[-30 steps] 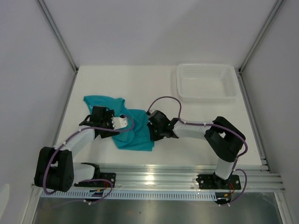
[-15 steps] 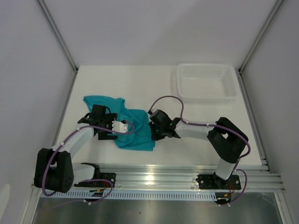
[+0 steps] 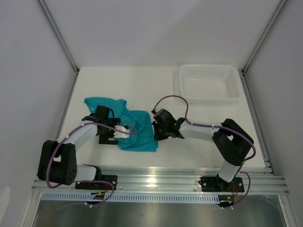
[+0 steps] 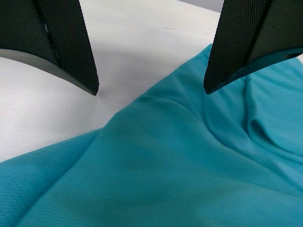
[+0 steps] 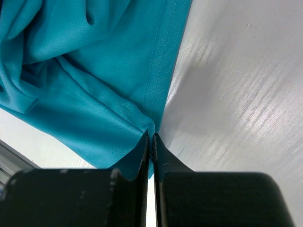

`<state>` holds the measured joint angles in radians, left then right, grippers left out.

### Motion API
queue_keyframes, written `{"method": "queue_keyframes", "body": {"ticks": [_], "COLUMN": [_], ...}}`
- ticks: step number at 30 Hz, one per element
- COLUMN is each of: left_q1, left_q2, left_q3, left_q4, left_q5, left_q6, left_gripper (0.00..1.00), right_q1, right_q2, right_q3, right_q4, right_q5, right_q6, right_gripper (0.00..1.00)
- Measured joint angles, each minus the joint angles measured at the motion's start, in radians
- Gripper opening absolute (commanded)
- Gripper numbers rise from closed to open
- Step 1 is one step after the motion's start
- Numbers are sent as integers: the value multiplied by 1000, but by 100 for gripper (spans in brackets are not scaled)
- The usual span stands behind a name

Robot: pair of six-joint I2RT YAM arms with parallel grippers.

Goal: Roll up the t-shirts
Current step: Flatten the tshirt

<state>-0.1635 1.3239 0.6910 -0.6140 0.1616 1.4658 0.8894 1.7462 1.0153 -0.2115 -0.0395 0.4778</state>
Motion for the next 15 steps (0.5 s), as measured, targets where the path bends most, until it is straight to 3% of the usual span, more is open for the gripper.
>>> {"method": "queue_keyframes", "body": {"ticks": [6,15], "left_q1": [-8,-8], "left_q2": [16,95], "left_q3": [-21,-11], "left_q4": [28,208], "left_q5": [2,-29], "left_q6": [-5,-52], "left_gripper": [84,40], "right_q1": [-2,-6], "right_q2": [-8,-32], "right_q3": [-1,-11], "right_q4": [0,-1], "right_q5": [0,4], "right_q6": [0,6], "right_gripper": [1,0]}}
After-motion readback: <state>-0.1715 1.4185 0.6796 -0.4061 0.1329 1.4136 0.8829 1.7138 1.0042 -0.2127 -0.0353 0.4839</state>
